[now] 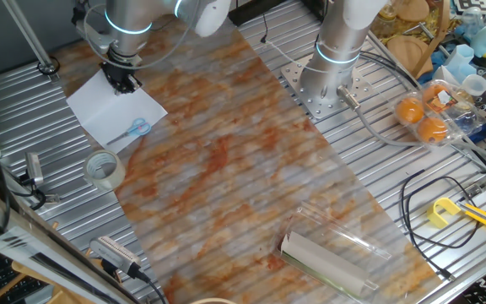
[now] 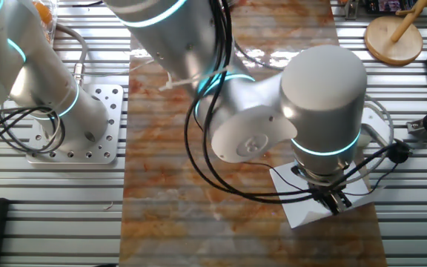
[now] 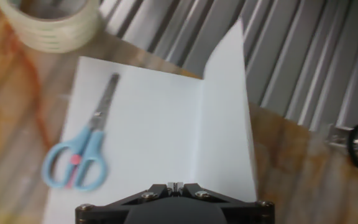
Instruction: Unfold a piece of paper
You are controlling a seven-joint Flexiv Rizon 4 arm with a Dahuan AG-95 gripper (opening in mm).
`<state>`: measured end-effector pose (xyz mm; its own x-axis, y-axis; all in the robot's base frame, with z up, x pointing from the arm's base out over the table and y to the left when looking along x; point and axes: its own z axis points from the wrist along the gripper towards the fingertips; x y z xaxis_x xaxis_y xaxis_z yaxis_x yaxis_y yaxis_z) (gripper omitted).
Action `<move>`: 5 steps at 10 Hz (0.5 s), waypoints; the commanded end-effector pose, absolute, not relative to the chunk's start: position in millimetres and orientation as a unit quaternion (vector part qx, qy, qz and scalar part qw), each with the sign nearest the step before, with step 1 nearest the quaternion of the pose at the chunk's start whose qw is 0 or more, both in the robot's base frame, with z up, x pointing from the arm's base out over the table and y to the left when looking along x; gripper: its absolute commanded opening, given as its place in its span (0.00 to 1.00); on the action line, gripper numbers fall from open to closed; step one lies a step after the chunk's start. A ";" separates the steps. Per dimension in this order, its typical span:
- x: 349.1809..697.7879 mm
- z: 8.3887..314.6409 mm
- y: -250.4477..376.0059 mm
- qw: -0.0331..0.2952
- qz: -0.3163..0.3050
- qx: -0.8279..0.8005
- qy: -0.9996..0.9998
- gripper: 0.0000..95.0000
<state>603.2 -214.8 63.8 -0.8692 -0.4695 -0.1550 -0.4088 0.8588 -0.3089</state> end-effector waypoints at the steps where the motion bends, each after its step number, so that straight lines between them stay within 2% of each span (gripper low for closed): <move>1: 599.7 65.2 -213.0 0.102 -0.118 -0.229 0.961 0.00; 5: 599.7 65.6 -212.7 0.091 -0.102 -0.231 0.963 0.00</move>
<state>603.9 -231.6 69.9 -0.8784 -0.4634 -0.1174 -0.4090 0.8557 -0.3171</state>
